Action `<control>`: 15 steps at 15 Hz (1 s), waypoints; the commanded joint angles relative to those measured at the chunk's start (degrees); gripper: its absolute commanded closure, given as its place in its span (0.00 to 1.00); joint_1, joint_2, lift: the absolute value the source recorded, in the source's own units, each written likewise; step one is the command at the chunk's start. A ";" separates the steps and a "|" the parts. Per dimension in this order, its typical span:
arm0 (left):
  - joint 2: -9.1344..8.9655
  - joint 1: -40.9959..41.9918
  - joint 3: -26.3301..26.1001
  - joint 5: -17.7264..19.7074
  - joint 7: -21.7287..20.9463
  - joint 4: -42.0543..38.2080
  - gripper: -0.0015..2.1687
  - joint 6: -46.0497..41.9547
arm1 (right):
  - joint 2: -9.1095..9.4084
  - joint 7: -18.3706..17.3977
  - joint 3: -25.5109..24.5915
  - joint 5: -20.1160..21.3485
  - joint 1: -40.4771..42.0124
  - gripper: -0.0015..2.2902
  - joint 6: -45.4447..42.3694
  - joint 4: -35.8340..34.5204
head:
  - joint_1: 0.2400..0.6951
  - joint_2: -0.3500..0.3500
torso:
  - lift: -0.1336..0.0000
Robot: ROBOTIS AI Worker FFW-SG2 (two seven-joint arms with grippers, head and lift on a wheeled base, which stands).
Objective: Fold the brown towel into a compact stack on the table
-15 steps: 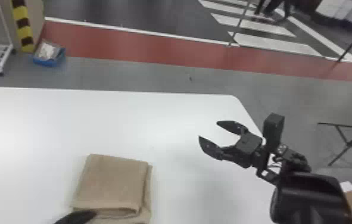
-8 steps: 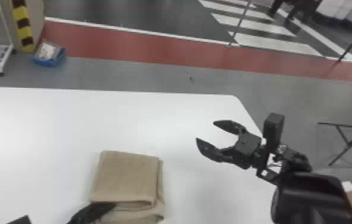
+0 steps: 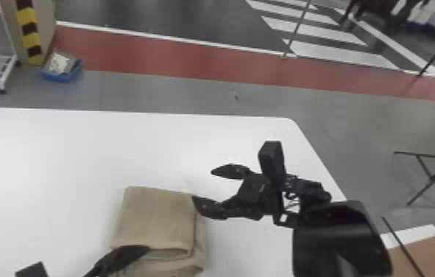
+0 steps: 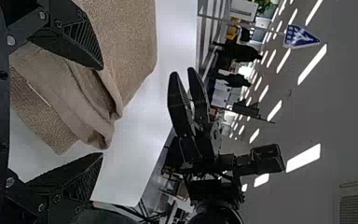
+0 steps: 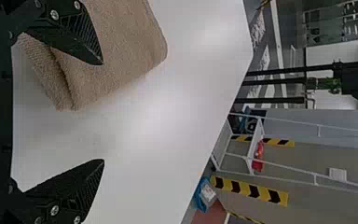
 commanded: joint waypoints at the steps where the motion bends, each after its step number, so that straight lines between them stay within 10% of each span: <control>1: -0.32 0.23 -0.34 -0.55 0.17 -0.54 0.12 0.06 | 0.18 -0.15 6.37 5.98 -0.63 0.08 4.99 -0.07 | 1.00 0.07 | 0.07; 15: -0.32 1.55 -0.87 -0.81 0.35 -3.18 0.12 0.24 | 2.96 -0.23 16.48 15.82 -10.74 0.14 15.19 8.90 | 1.00 0.20 | 0.07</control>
